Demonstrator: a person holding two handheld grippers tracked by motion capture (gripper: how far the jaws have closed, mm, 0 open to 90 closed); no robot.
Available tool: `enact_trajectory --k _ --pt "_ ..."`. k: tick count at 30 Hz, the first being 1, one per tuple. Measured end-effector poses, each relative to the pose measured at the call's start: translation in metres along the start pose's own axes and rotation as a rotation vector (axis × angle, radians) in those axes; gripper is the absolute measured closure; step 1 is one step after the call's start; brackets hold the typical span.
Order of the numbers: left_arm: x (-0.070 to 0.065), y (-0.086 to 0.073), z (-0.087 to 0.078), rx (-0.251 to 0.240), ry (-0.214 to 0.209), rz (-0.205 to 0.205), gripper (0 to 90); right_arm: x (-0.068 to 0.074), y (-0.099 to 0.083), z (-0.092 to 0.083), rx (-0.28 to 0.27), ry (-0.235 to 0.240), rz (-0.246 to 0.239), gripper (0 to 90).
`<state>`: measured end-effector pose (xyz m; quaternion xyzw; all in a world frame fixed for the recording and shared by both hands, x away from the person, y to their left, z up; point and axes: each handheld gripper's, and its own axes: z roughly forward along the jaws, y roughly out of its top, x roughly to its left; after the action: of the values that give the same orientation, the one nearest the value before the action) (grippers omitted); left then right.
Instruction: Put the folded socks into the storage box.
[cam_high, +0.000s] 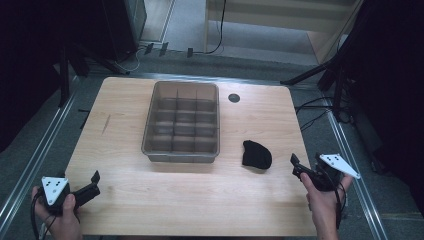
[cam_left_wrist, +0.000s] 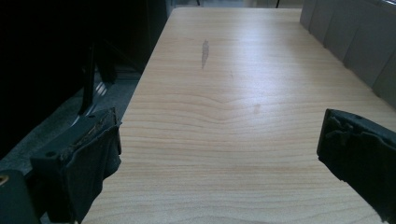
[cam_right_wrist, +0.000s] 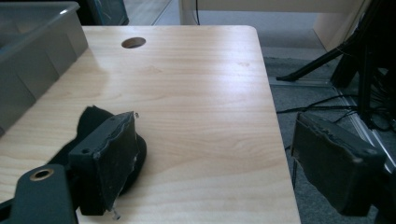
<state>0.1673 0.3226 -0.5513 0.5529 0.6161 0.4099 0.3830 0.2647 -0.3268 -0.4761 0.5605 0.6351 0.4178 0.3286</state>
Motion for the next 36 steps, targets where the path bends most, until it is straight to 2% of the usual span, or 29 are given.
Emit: enact_trajectory --k 9,15,18,21,24,25,26,28,32,33,36 --pt "0.001 0.000 0.000 0.004 -0.007 -0.003 0.0 0.008 0.022 0.005 0.008 0.023 -0.016 14.8" --pt "0.001 0.000 0.000 0.006 -0.007 -0.004 0.0 0.015 0.038 0.017 0.011 0.018 -0.009 14.8" --pt "0.002 0.000 0.001 0.002 -0.013 -0.015 0.0 0.020 0.044 0.024 0.020 0.019 -0.025 14.8" --pt "0.002 0.000 0.001 0.004 -0.018 -0.017 0.0 0.027 0.050 0.031 0.040 0.021 -0.036 14.8" --pt "0.003 0.000 0.001 0.001 -0.025 -0.024 0.0 0.035 0.058 0.037 0.065 0.045 -0.030 14.7" --pt "0.003 0.000 0.001 0.001 -0.025 -0.024 0.0 0.035 0.058 0.037 0.065 0.045 -0.030 14.7" --pt "0.004 0.000 0.001 0.002 -0.027 -0.024 0.0 0.041 0.064 0.041 0.093 0.044 -0.044 14.7" --pt "0.004 0.000 0.001 0.002 -0.028 -0.026 0.0 0.047 0.070 0.044 0.112 0.039 -0.066 14.7" --pt "0.003 0.001 0.001 0.001 -0.028 -0.026 0.0 0.053 0.077 0.050 0.140 0.033 -0.076 14.8" --pt "0.003 0.000 0.001 0.001 -0.027 -0.026 0.0 0.055 0.080 0.054 0.161 0.025 -0.084 14.7" --pt "0.003 0.001 0.001 0.001 -0.027 -0.026 0.0 0.057 0.084 0.060 0.194 0.034 -0.068 14.8"
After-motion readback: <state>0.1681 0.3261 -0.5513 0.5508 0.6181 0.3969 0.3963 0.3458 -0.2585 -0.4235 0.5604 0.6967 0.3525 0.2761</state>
